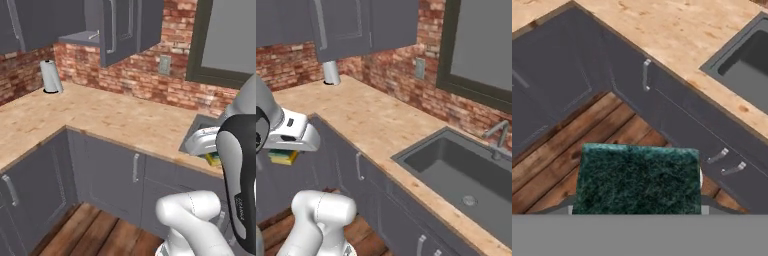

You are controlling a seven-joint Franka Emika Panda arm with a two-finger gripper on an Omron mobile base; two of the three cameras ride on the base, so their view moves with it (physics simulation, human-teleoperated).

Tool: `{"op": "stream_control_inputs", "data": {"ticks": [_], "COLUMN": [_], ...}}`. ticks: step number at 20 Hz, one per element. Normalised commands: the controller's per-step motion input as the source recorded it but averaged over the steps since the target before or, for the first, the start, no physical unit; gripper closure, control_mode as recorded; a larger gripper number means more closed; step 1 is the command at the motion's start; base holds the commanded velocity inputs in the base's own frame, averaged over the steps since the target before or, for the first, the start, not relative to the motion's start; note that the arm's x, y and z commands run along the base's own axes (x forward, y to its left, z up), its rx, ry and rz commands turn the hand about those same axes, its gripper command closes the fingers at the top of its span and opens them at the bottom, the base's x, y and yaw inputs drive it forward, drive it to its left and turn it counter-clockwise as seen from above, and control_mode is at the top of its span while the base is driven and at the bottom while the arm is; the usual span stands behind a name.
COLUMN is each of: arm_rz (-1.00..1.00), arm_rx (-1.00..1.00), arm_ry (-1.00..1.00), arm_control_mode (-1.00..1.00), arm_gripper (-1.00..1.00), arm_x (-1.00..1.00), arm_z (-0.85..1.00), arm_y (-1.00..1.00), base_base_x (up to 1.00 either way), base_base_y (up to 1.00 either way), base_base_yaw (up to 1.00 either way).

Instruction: Pick up the dish brush and sponge from the sink, and place them back in the cabinet, and close the cabinet doors.

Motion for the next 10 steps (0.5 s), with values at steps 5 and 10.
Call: {"op": "stream_control_inputs", "data": {"ticks": [5, 10], "arm_rz": [0.0, 0.0], "arm_rx": [0.0, 0.0], "arm_ry": [0.0, 0.0], "arm_control_mode": [1.0, 1.0], "arm_gripper": [1.0, 1.0], "arm_x": [0.0, 0.0], "arm_z": [0.0, 0.0], "arm_y": [0.0, 0.0], "base_base_x": [0.0, 0.05], "base_base_y": [0.87, 0.84], "base_base_yaw": [0.35, 0.15]}}
